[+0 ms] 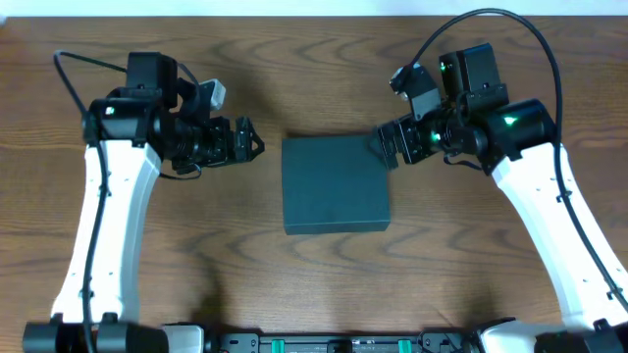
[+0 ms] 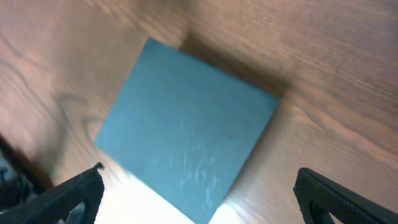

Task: Pack container

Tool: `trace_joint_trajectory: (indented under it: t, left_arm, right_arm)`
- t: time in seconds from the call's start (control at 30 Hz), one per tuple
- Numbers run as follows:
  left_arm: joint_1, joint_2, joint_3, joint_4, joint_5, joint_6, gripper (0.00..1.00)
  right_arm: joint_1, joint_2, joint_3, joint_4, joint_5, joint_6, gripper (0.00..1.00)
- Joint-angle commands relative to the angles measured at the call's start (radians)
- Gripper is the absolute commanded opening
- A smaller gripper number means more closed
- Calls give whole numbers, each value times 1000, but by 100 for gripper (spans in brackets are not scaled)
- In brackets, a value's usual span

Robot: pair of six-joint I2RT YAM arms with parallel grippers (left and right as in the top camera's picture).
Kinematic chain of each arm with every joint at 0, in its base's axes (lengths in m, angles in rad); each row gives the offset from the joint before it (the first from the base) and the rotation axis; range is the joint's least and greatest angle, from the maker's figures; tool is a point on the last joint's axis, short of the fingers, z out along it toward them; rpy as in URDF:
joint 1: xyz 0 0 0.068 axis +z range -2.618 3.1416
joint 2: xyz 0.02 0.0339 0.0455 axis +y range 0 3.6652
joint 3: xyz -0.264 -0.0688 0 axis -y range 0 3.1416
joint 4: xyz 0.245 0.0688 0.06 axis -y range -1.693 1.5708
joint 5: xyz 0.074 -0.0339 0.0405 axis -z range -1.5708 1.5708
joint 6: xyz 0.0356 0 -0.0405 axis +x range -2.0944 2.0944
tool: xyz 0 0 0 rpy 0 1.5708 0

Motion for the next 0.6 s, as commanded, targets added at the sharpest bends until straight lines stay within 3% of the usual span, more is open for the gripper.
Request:
trace_joint_trajectory:
  t: [0.0, 0.23, 0.57]
  left_arm:
    - [0, -82, 14, -37, -18, 62, 98]
    - [-1, -317, -28, -121, -90, 78, 99]
    - [-2, -736, -305, -120, -90, 78, 99]
  right_arm:
    - [9, -93, 13, -56, -11, -126, 99]
    - [9, -336, -48, -181, -13, -244, 99]
    - [9, -796, -370, -142, -13, -248, 99]
